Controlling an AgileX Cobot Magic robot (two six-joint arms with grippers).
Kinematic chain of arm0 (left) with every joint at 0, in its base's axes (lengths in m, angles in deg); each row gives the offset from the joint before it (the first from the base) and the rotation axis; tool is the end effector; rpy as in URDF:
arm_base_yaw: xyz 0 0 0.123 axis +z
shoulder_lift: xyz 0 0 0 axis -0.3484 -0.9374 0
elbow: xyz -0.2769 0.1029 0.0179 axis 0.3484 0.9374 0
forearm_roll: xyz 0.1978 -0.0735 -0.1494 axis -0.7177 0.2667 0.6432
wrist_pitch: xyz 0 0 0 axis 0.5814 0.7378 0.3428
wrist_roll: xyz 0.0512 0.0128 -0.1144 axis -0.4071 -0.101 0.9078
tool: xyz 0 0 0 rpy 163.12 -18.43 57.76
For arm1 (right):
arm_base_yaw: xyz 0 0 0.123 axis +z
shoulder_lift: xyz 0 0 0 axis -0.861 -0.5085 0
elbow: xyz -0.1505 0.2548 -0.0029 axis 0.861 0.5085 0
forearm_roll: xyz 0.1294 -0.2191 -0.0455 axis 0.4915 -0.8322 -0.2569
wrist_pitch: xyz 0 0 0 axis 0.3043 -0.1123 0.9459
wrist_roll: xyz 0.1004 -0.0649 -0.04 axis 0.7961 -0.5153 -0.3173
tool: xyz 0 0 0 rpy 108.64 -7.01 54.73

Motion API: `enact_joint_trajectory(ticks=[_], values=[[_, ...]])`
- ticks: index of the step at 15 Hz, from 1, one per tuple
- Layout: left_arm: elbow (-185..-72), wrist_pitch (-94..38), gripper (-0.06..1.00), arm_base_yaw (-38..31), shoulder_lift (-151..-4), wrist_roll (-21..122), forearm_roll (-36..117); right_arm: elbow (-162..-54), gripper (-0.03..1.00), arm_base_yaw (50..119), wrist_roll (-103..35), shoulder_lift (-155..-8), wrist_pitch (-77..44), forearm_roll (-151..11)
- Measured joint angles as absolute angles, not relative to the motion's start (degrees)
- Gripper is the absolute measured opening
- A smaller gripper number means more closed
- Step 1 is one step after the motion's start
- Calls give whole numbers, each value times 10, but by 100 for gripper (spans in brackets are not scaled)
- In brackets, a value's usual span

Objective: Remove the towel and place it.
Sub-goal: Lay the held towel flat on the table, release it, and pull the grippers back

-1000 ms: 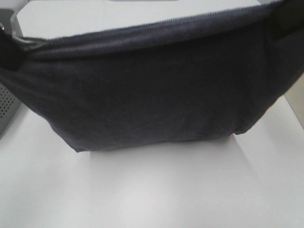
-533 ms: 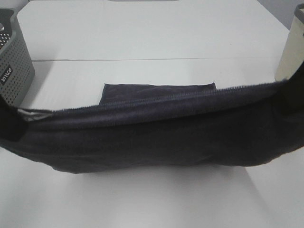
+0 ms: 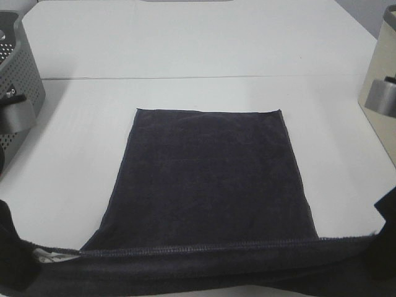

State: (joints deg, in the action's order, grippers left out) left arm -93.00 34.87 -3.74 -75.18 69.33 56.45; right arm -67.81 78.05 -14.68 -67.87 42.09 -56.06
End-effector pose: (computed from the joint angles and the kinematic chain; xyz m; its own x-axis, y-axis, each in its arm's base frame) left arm 0.1556 -0.1329 0.2238 -0.8959 0.4355 -0.0883 0.4254 0.7833 -0.4534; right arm 0.1362 0.0922 0.2335 -0.9657 -0.2297 -0.1208 -0.2582 0.8975 0.3576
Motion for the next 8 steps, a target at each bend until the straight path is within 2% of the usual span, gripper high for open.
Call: enact_joint_trajectory(ticks=[4,8], values=[[-929,346,0,-53,-814,702,567,-619,1,779,-147,-684,411,-554],[-929,341,0,-54,-878,702,568,-606,1,779,-151,-745,386,-552]])
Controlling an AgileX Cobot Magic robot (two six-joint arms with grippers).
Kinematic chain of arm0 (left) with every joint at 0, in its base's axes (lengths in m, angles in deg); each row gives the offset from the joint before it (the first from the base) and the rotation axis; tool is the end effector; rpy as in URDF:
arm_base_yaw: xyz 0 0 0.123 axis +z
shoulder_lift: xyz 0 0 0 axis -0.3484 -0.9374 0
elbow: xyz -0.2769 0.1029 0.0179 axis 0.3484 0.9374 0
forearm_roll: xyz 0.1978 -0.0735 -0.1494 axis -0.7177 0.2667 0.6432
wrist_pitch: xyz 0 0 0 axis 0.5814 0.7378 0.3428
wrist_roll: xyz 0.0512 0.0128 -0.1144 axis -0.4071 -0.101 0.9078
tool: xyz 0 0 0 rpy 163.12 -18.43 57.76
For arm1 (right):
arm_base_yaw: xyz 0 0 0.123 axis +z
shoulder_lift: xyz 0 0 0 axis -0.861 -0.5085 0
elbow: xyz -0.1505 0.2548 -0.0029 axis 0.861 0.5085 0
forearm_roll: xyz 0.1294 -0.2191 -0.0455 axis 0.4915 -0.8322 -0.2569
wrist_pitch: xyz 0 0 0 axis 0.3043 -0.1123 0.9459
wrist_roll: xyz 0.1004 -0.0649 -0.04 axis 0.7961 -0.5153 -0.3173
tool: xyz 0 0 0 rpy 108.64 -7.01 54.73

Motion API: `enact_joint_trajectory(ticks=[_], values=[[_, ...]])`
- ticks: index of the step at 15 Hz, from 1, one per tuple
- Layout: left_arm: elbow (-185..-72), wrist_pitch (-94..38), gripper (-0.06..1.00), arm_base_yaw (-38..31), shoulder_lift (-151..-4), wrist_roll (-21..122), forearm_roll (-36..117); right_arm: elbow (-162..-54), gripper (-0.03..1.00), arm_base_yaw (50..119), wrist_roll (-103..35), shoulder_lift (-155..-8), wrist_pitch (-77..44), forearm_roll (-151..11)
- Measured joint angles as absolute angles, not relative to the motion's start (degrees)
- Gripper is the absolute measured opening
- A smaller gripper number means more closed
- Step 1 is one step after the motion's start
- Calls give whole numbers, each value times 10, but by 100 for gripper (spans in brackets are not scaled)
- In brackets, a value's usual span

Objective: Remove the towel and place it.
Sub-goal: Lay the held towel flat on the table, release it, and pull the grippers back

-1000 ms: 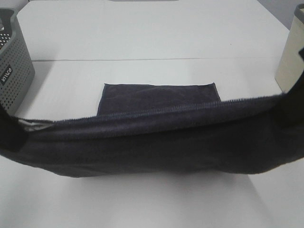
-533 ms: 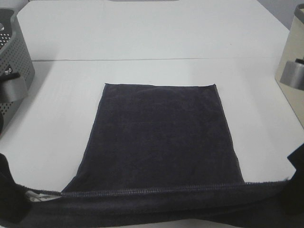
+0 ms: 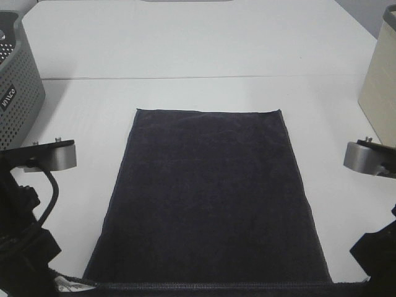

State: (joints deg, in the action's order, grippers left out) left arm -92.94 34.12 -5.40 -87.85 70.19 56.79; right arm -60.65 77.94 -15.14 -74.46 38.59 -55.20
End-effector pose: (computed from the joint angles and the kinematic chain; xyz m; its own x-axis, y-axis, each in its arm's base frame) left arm 0.1685 -0.1457 0.1779 -0.8888 0.4398 0.1289 0.3404 0.8219 -0.4567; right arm 0.1301 0.0903 0.1844 -0.9759 -0.2102 0.0591 -0.1773 0.9210 0.3469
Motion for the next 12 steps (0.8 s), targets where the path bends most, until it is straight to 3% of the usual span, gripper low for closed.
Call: enact_joint_trajectory(ticks=[12], values=[[-940,265,0,-157,-1047,707,547,-606,1,778,-215,-982,332,-579]])
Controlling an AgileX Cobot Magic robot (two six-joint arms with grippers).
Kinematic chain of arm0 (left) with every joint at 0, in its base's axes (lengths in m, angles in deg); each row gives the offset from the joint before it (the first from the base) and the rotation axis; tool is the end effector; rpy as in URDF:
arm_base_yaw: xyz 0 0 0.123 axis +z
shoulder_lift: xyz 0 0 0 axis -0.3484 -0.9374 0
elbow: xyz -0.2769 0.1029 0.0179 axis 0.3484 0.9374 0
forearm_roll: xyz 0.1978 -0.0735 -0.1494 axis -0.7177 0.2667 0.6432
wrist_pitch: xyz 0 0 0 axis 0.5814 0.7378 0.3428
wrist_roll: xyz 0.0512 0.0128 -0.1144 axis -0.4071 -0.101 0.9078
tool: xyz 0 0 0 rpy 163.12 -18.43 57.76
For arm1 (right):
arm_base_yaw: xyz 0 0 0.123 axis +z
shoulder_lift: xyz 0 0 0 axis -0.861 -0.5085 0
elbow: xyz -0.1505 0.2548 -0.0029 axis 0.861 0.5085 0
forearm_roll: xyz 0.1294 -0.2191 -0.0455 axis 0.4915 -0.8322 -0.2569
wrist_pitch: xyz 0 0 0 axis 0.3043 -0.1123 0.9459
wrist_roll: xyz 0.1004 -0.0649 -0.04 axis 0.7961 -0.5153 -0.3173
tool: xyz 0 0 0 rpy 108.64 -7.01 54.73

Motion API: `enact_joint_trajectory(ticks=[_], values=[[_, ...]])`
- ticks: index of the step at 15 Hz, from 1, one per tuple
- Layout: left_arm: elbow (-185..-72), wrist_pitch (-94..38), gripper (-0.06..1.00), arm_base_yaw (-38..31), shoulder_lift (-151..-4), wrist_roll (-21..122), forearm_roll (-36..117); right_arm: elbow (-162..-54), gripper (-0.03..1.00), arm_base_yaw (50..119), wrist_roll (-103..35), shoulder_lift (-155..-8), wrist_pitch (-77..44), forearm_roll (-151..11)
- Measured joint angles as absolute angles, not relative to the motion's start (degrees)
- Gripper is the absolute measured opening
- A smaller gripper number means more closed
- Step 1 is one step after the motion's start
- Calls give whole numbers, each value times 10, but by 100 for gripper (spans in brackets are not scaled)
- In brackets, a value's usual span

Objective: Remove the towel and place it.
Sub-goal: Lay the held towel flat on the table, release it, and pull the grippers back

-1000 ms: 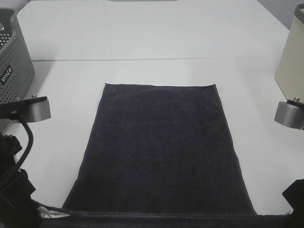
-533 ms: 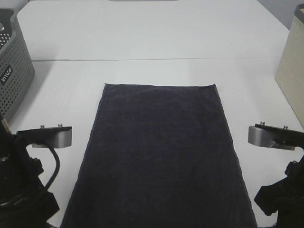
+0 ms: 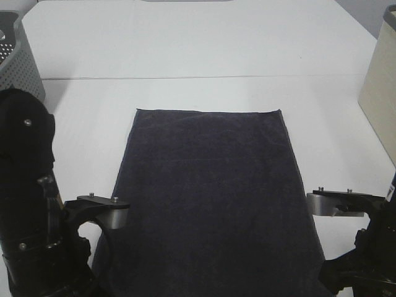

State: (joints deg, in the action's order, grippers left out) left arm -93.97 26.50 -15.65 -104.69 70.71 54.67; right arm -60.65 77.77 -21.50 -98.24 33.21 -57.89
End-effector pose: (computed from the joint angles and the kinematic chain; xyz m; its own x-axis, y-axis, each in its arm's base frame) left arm 0.1645 -0.1821 0.1072 -0.7948 0.5343 0.2877 0.4200 0.8266 -0.3747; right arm 0.1523 0.0899 0.1117 -0.8966 -0.2832 0.3405 -0.1932 0.9419 0.2747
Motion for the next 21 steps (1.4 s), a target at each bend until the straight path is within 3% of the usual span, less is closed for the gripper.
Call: enact_joint_trajectory(ticks=[7,10,13,15,17,21], values=[[-969,264,0,-206,-1090,720,535,-605,2,774,-254,-1005,329,-563],[-969,264,3,-207,-1090,720,558,-604,12,774,-267,-1005,330,-554],[-969,261,29,-207,-1090,711,617,-604,40,773,-268,-1005,327,-531],[-969,251,56,-207,-1090,709,643,-604,58,773,-268,-1005,323,-510],[-969,243,74,-207,-1090,709,651,-604,63,773,-268,-1001,318,-507],[-979,258,79,-208,-1090,708,654,-616,65,773,-267,-958,316,-512]])
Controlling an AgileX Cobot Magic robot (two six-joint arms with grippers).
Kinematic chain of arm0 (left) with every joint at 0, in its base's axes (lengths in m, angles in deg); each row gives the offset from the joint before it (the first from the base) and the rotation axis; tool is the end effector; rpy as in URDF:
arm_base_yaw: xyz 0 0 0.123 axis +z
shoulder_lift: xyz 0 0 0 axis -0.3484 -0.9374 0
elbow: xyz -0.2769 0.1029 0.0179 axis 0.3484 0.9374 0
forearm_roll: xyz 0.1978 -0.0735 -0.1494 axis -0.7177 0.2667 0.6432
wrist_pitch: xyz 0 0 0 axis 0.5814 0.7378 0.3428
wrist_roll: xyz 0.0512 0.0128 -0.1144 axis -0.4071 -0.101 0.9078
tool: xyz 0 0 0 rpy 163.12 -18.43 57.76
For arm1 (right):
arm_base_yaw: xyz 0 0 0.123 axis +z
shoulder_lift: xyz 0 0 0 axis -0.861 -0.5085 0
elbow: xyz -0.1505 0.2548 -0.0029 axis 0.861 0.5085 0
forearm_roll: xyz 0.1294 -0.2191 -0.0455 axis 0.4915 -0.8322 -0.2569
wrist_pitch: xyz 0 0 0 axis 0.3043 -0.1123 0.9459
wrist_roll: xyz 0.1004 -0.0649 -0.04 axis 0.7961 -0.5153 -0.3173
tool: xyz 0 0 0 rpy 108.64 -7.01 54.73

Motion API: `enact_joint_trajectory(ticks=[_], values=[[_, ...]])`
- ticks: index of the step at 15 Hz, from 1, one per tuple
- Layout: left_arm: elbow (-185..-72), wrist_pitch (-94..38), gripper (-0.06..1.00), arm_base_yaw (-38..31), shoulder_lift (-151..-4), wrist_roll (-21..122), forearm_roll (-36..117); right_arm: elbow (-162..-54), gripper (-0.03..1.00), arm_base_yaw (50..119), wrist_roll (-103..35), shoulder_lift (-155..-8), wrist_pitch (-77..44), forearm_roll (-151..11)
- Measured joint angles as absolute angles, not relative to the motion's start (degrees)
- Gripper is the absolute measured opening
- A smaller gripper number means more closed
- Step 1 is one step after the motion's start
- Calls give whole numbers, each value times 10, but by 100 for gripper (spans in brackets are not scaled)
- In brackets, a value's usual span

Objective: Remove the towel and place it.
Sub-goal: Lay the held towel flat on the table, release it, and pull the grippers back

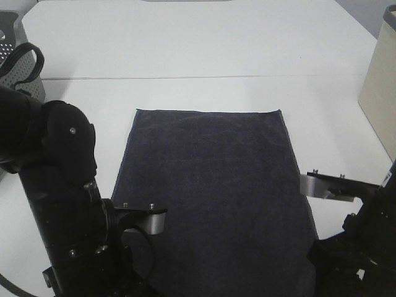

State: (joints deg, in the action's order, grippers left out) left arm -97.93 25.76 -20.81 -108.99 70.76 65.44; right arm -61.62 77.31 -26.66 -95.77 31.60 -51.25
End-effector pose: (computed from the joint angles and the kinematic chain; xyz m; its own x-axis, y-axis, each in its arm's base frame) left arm 0.1586 -0.2276 0.1049 -0.8074 0.5116 0.2938 0.3414 0.8113 -0.4746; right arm 0.1615 0.1025 0.1238 -0.9272 -0.2960 0.2297 -0.1981 0.9077 0.3700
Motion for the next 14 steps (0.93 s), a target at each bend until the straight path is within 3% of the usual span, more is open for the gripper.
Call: enact_joint_trajectory(ticks=[4,7,9,14], values=[[-1064,310,79,-210,-1090,691,637,-688,65,770,-253,-911,310,-555],[-1160,311,79,-188,-1090,698,581,-753,65,707,-251,-910,309,-561],[-1258,301,79,-116,-1090,700,544,-851,65,621,-254,-920,331,-569],[-1355,287,79,39,-1120,678,534,-1068,75,603,-257,-1056,389,-571]])
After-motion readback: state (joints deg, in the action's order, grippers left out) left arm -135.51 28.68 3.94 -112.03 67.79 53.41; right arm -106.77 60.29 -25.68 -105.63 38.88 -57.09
